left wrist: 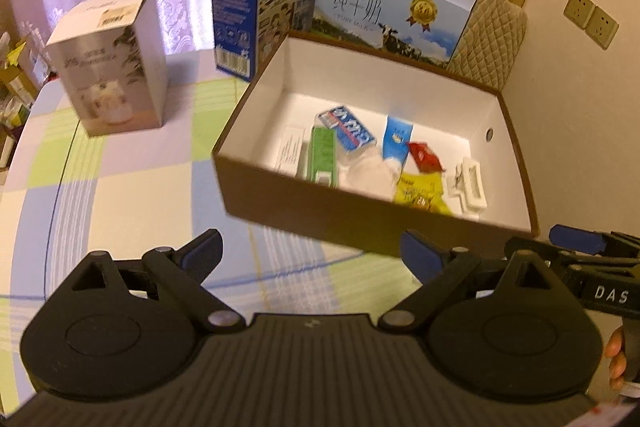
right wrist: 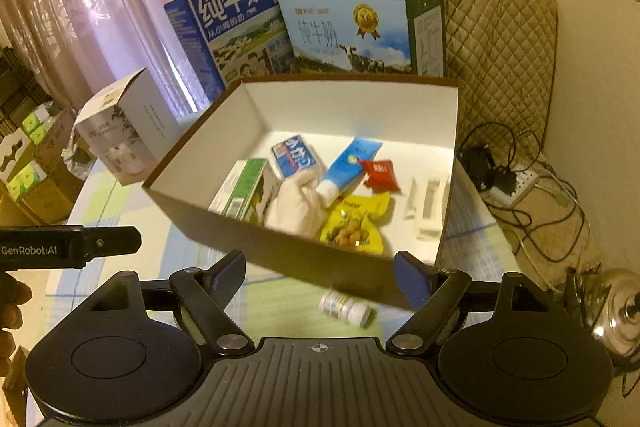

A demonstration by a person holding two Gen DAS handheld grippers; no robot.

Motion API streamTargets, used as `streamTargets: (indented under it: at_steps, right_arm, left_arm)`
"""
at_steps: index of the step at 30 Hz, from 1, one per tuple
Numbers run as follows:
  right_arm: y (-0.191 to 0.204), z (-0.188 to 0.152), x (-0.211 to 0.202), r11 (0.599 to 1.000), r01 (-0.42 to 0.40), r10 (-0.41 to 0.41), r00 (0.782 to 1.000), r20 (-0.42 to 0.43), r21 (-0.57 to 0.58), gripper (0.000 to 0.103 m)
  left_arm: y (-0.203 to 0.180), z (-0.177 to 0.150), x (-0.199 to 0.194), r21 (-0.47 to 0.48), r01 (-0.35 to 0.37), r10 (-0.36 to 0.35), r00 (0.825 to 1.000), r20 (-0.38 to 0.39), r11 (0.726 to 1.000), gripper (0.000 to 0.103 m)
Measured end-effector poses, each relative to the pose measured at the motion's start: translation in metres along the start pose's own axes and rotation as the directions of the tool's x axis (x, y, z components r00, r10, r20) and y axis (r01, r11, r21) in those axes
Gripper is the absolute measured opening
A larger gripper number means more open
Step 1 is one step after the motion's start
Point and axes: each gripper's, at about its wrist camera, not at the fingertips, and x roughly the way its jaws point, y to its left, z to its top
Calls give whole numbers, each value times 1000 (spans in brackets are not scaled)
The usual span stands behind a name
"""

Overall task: Organize objects
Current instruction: 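Withdraw both tools from the box toward the brown scrunchie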

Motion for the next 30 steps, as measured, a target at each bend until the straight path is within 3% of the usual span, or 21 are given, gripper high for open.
streamTargets:
  at_steps: [13, 30]
  right_arm:
    - [24, -47, -10, 1000, 0, -1, 998, -65, -22, 78]
    - [30, -87, -7, 1000, 4, -7, 989, -149, -20, 78]
  left_arm:
    - [20, -52, -18, -11, -10, 9, 998, -60, 1000, 94]
    - [29, -104, -14, -7, -24, 23, 988, -155, 1000, 94]
